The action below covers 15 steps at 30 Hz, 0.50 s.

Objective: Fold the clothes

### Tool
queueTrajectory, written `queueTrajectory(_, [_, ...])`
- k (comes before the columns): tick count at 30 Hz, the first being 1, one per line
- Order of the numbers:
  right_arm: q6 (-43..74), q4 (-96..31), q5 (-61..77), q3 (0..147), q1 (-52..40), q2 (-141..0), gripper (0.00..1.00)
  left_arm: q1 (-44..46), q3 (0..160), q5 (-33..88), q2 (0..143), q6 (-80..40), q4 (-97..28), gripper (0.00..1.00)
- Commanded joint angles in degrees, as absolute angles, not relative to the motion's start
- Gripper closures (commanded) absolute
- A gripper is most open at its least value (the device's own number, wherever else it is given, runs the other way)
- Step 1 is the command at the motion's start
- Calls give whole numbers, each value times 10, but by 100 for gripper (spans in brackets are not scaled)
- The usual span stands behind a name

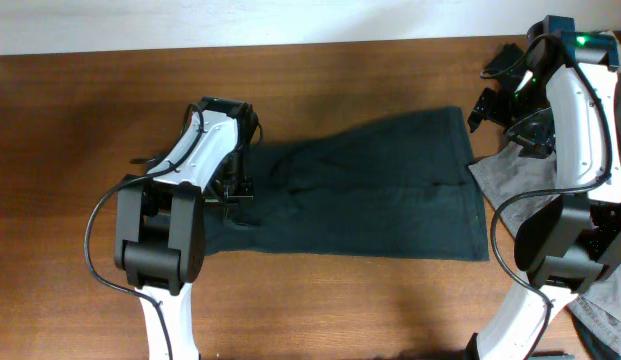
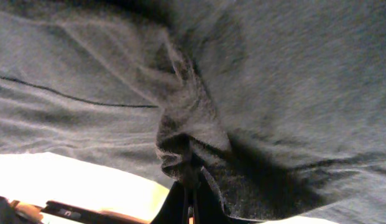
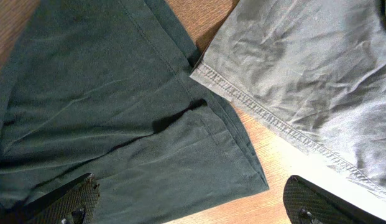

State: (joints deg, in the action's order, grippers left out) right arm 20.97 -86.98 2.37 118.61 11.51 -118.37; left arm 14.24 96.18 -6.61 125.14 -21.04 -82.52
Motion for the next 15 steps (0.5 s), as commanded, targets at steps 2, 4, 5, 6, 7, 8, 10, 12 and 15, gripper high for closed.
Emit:
queueTrajectory(2, [212, -871, 12, 1184, 113, -1184, 1, 142, 943, -91, 1233, -225, -835, 99])
queueTrajectory(4, [212, -871, 12, 1184, 113, -1184, 1, 142, 930, -92, 1233, -225, -832, 99])
queueTrajectory(5, [212, -871, 12, 1184, 113, -1184, 1, 142, 922, -95, 1233, -225, -829, 99])
queueTrajectory(6, [212, -871, 12, 1184, 113, -1184, 1, 142, 913, -99, 1233, -227, -826, 99])
queueTrajectory(7, [212, -871, 12, 1184, 113, -1184, 1, 142, 904, -100, 1233, -228, -823, 98])
queueTrajectory(8, [212, -872, 12, 1184, 113, -1184, 1, 142, 896, -99, 1233, -228, -819, 98])
queueTrajectory(10, [212, -872, 12, 1184, 113, -1184, 1, 142, 880, -99, 1233, -228, -817, 98])
queueTrajectory(12, [212, -872, 12, 1184, 113, -1184, 1, 142, 870, -99, 1233, -228, -818, 97])
queueTrajectory(15, [212, -872, 12, 1184, 113, -1184, 1, 142, 868, -99, 1233, -227, -820, 89])
